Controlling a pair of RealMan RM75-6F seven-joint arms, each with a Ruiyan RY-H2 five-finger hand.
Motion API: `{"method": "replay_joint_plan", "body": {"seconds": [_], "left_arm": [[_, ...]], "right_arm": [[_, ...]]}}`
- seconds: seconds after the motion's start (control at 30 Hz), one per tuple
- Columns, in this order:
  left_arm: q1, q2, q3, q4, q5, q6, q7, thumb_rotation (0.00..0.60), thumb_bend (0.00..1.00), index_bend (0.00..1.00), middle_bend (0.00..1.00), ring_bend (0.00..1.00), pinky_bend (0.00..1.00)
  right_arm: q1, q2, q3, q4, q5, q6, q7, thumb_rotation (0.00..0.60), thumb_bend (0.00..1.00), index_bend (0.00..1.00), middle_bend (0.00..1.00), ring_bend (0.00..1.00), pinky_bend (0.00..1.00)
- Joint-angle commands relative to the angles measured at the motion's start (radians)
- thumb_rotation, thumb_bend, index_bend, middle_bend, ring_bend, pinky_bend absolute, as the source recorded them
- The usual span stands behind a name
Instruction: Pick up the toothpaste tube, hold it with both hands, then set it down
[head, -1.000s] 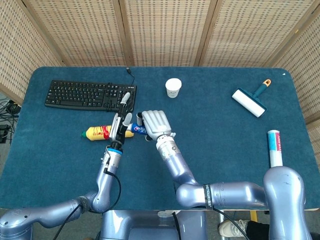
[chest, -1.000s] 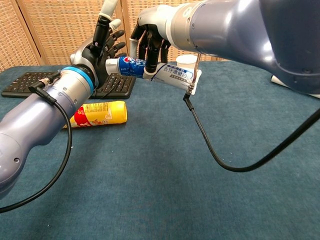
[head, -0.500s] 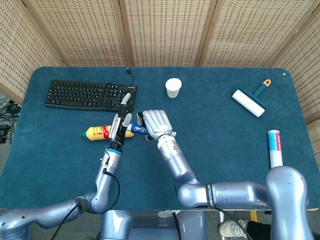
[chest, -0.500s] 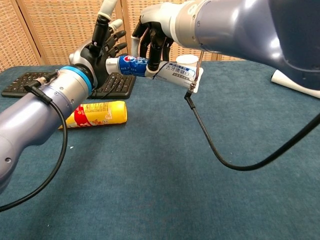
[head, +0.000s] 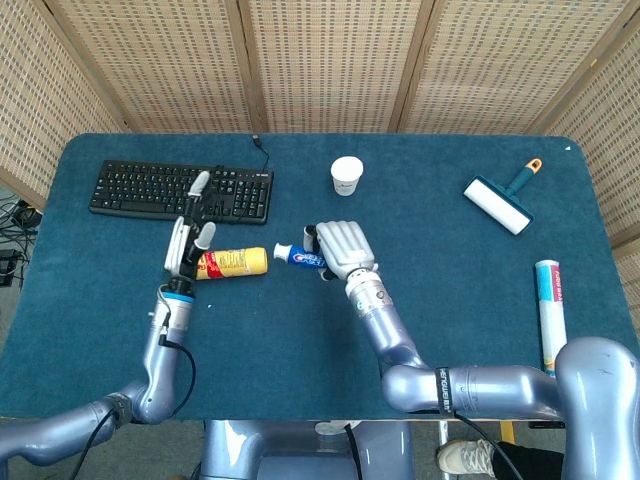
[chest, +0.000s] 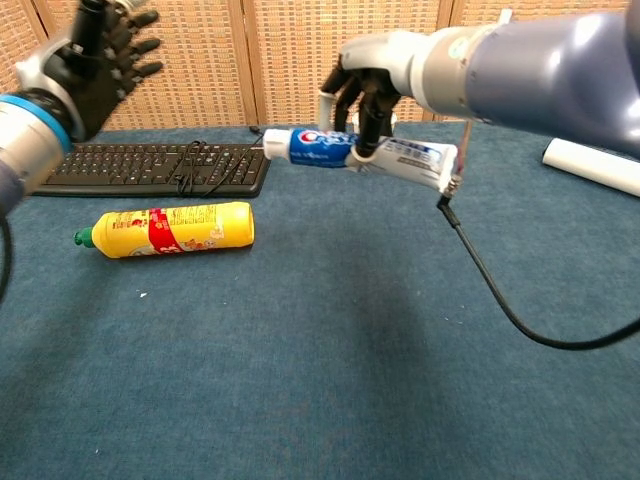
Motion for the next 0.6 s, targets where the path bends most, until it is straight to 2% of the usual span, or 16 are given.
{"method": "replay_joint_plan", "body": {"seconds": [0.03, 0.17, 0.23, 0.27, 0.33, 0.37, 0.4, 0.47, 0.5, 0.53, 0.6], "left_arm": [[0.026, 0.051, 0.014, 0.005, 0.025, 0.024, 0.035, 0.184, 0.0, 0.0, 0.0, 0.0, 0.0], [0.051, 0.118, 0.055, 0.033, 0.069, 0.054, 0.129, 0.184, 0.0, 0.0, 0.0, 0.0, 0.0], [0.06, 0.144, 0.073, 0.04, 0.079, 0.058, 0.176, 0.185, 0.0, 0.0, 0.0, 0.0, 0.0], [0.065, 0.161, 0.082, 0.039, 0.079, 0.057, 0.2, 0.188, 0.0, 0.0, 0.0, 0.0, 0.0], [0.079, 0.18, 0.098, 0.033, 0.081, 0.066, 0.234, 0.199, 0.0, 0.0, 0.0, 0.0, 0.0], [0.09, 0.192, 0.109, 0.027, 0.084, 0.074, 0.248, 0.207, 0.0, 0.0, 0.0, 0.0, 0.0], [0.097, 0.2, 0.116, 0.022, 0.087, 0.081, 0.256, 0.215, 0.0, 0.0, 0.0, 0.0, 0.0], [0.113, 0.216, 0.129, 0.012, 0.093, 0.099, 0.275, 0.226, 0.0, 0.0, 0.0, 0.0, 0.0], [0.116, 0.221, 0.133, 0.009, 0.095, 0.102, 0.278, 0.232, 0.0, 0.0, 0.0, 0.0, 0.0], [0.122, 0.228, 0.139, 0.005, 0.097, 0.106, 0.285, 0.239, 0.0, 0.0, 0.0, 0.0, 0.0], [0.136, 0.249, 0.153, -0.007, 0.102, 0.114, 0.303, 0.29, 0.0, 0.0, 0.0, 0.0, 0.0]], "right_arm": [[-0.019, 0.001, -0.021, 0.012, -0.009, -0.002, 0.007, 0.6, 0.65, 0.73, 0.72, 0.65, 0.66], [-0.052, -0.02, -0.065, 0.053, -0.026, -0.009, 0.019, 0.6, 0.65, 0.73, 0.72, 0.65, 0.66], [-0.067, -0.034, -0.08, 0.072, -0.042, -0.012, 0.032, 0.6, 0.61, 0.7, 0.7, 0.63, 0.66], [-0.076, -0.041, -0.088, 0.082, -0.049, -0.021, 0.042, 0.6, 0.52, 0.65, 0.64, 0.58, 0.64], [-0.093, -0.042, -0.096, 0.087, -0.057, -0.051, 0.069, 0.6, 0.28, 0.47, 0.45, 0.41, 0.5], [-0.104, -0.04, -0.1, 0.09, -0.065, -0.069, 0.085, 0.6, 0.14, 0.33, 0.31, 0.28, 0.37], [-0.111, -0.035, -0.104, 0.09, -0.072, -0.079, 0.093, 0.6, 0.05, 0.22, 0.19, 0.16, 0.26], [-0.127, -0.021, -0.111, 0.082, -0.092, -0.086, 0.104, 0.6, 0.0, 0.1, 0.07, 0.04, 0.14], [-0.131, -0.016, -0.113, 0.078, -0.101, -0.085, 0.107, 0.6, 0.0, 0.07, 0.04, 0.01, 0.1], [-0.139, -0.009, -0.115, 0.07, -0.115, -0.082, 0.113, 0.6, 0.0, 0.05, 0.02, 0.0, 0.09], [-0.16, 0.013, -0.123, 0.045, -0.15, -0.068, 0.125, 0.6, 0.0, 0.03, 0.0, 0.0, 0.08]]}}
